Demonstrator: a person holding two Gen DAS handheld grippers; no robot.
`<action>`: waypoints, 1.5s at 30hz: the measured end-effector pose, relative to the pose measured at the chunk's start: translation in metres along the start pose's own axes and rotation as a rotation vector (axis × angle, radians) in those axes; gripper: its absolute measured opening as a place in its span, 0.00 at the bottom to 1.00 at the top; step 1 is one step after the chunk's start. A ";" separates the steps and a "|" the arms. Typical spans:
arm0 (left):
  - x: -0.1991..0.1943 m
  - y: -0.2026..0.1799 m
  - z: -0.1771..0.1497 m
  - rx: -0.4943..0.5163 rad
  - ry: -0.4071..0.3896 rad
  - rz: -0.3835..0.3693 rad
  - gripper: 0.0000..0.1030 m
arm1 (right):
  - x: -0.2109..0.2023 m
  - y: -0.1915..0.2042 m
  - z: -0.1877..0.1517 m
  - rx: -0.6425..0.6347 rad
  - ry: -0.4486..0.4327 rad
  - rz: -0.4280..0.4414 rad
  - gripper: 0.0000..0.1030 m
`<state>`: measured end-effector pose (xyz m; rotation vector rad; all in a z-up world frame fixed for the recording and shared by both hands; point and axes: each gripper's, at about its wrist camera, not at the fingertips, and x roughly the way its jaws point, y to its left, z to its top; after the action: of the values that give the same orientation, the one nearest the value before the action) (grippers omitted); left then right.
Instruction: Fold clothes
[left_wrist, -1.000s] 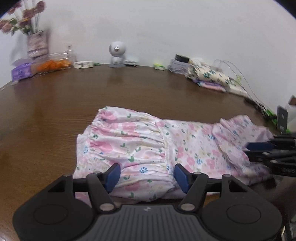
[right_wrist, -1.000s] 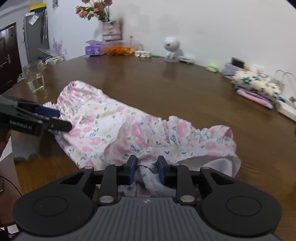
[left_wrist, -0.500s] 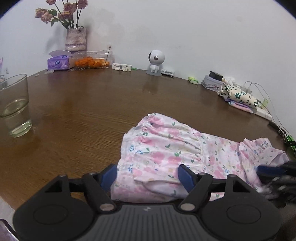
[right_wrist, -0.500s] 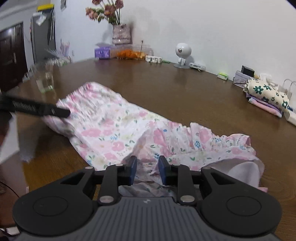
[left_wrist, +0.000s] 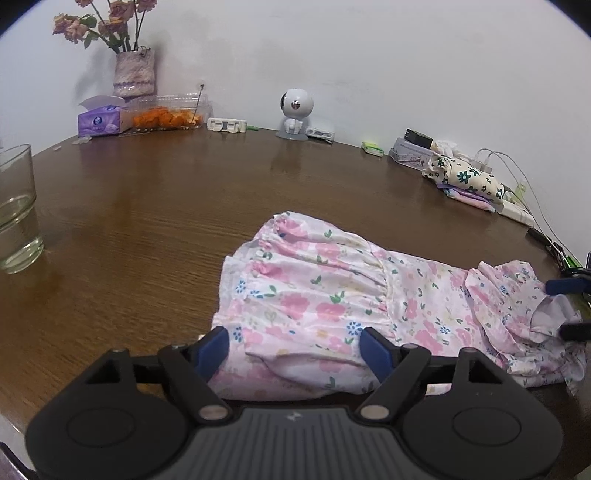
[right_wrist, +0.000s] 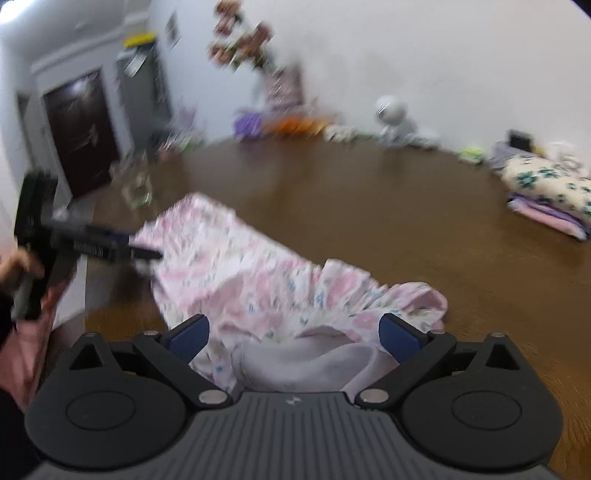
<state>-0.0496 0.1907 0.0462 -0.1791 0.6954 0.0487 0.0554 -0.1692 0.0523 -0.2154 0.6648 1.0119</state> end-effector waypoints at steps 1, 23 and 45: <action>0.000 0.000 0.000 0.003 0.000 0.001 0.75 | 0.006 0.003 -0.001 -0.039 0.028 0.003 0.79; 0.010 -0.004 -0.001 0.048 -0.029 0.031 0.81 | 0.016 0.044 -0.028 -0.109 -0.016 -0.081 0.99; 0.017 -0.012 -0.009 0.090 -0.089 0.086 0.91 | 0.034 0.048 -0.027 -0.070 0.040 -0.111 0.99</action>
<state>-0.0408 0.1769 0.0304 -0.0597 0.6151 0.1072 0.0162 -0.1323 0.0164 -0.3307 0.6475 0.9266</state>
